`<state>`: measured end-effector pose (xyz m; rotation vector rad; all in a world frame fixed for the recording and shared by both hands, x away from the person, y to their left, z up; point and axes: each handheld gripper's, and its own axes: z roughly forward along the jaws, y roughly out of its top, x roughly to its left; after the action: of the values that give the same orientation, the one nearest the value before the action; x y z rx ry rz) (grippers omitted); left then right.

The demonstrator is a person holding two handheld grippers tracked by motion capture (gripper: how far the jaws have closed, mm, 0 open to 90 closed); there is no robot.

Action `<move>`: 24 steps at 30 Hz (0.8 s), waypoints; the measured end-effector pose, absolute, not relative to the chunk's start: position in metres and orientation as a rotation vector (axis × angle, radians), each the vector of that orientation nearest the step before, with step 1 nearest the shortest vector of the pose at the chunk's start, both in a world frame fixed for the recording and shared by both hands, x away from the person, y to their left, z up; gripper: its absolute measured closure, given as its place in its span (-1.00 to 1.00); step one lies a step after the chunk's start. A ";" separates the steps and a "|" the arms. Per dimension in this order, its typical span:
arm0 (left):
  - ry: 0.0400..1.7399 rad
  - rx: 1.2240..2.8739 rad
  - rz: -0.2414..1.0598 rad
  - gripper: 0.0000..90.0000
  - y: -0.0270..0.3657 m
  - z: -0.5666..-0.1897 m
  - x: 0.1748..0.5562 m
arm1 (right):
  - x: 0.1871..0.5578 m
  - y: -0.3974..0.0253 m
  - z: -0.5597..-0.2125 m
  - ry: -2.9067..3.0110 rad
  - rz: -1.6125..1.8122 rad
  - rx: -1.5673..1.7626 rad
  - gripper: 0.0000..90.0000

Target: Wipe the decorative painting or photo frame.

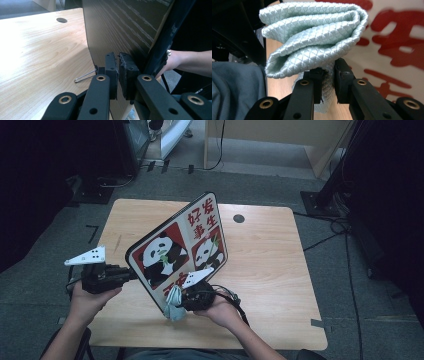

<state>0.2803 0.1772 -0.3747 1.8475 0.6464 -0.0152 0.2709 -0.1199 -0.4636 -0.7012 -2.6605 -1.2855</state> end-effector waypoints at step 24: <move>0.642 1.838 -0.021 0.87 0.179 -0.374 0.284 | 0.269 -0.121 -0.475 -2.657 -1.177 -0.738 0.76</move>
<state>0.2841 0.1785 -0.3740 1.8384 0.6416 -0.0209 0.2694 -0.1210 -0.4748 -0.7383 -2.6573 -1.1768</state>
